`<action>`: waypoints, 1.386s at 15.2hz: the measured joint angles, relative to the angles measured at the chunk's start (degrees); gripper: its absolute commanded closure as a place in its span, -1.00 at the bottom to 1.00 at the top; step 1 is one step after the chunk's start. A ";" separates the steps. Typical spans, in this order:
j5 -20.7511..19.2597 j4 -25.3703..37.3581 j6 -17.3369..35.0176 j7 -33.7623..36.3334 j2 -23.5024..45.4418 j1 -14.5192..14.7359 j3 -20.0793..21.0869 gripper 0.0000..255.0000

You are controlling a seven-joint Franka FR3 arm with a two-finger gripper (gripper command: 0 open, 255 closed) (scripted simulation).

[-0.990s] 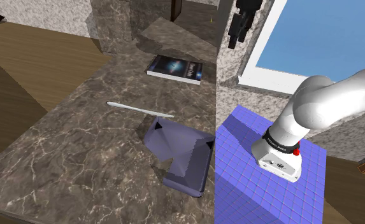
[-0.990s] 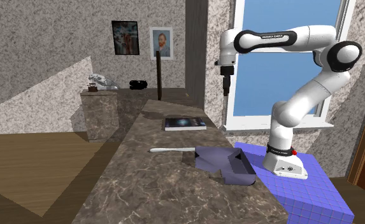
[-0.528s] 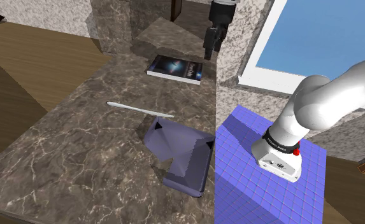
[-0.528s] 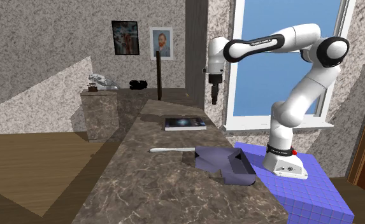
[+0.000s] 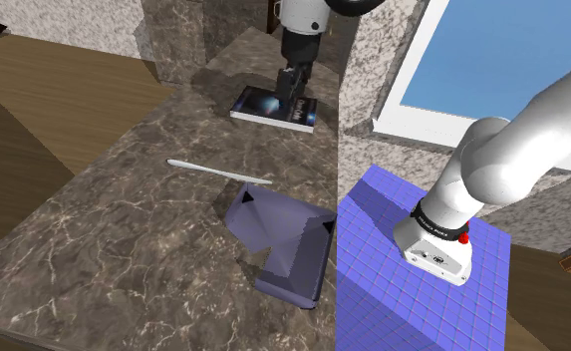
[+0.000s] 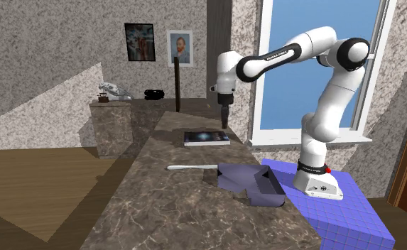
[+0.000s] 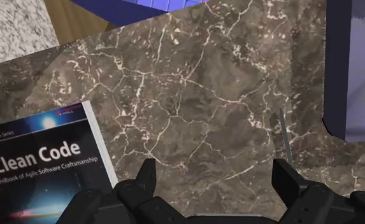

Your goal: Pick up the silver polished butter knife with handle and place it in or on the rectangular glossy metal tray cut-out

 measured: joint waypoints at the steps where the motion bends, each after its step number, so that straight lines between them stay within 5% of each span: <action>1: -0.26 1.19 1.14 0.00 2.11 0.19 0.49 -1.00; 16: -8.78 18.17 13.37 5.15 29.67 6.35 7.62 -1.00; 21: -10.44 19.69 15.45 6.06 33.34 7.29 7.67 -1.00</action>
